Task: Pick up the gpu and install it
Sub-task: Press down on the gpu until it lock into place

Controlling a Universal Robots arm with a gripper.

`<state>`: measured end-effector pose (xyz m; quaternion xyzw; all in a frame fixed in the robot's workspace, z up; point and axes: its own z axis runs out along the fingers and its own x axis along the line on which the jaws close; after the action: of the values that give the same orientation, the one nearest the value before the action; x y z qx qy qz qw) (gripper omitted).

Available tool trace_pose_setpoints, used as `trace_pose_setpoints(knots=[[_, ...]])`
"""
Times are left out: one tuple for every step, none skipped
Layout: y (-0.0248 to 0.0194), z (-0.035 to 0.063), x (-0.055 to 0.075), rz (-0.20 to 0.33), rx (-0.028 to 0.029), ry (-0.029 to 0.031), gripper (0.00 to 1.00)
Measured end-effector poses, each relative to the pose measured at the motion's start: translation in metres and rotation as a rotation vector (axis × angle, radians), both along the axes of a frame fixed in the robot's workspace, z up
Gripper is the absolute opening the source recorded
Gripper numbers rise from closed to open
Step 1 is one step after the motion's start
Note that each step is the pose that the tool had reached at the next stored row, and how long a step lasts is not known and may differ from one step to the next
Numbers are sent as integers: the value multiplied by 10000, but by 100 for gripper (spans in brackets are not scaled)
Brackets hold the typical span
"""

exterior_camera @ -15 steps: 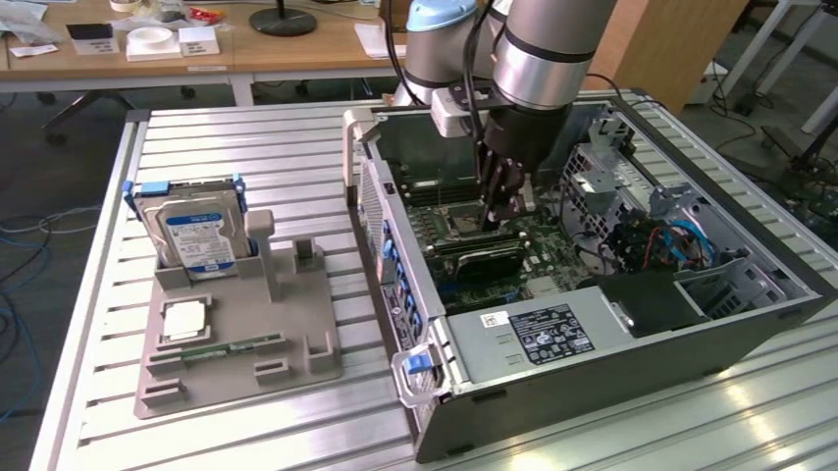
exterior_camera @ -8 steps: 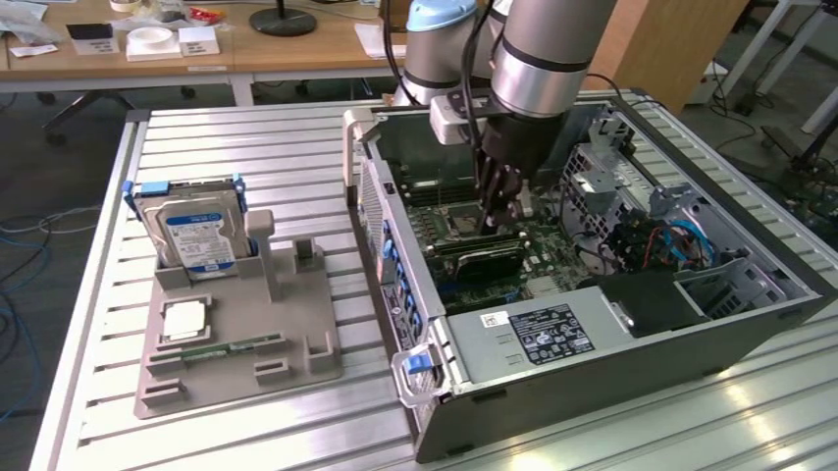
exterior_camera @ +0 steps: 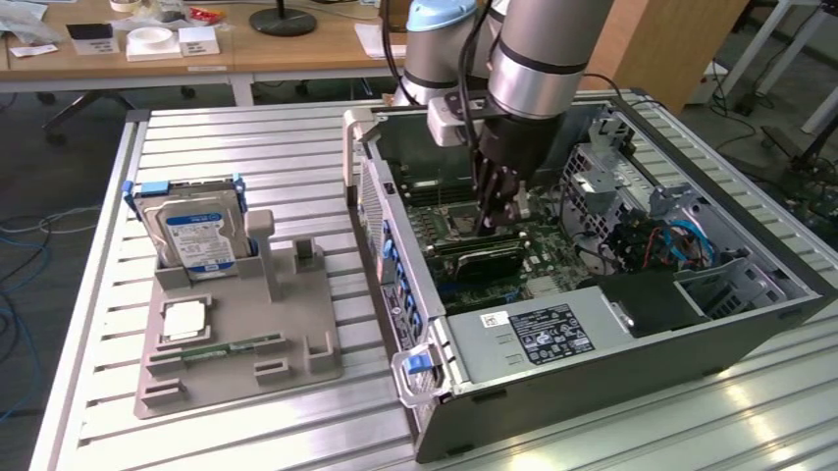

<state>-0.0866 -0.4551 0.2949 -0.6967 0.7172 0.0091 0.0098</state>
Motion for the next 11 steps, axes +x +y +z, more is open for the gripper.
trace_pose_setpoints(knots=[[1,-14,0,0,-1,1,11],[2,-30,-1,-2,-1,1,11],[3,-43,-2,-4,-1,0,11],[3,-47,-2,-5,-1,2,11],[3,-47,-2,-5,-2,1,11],[3,-47,-2,-5,-2,2,11],[3,-47,-2,-5,-2,1,11],[5,-47,-2,-5,-1,1,11],[11,-48,-4,-8,-1,0,11],[18,-50,-4,-7,-1,0,11],[21,-54,-3,-4,-1,0,11]])
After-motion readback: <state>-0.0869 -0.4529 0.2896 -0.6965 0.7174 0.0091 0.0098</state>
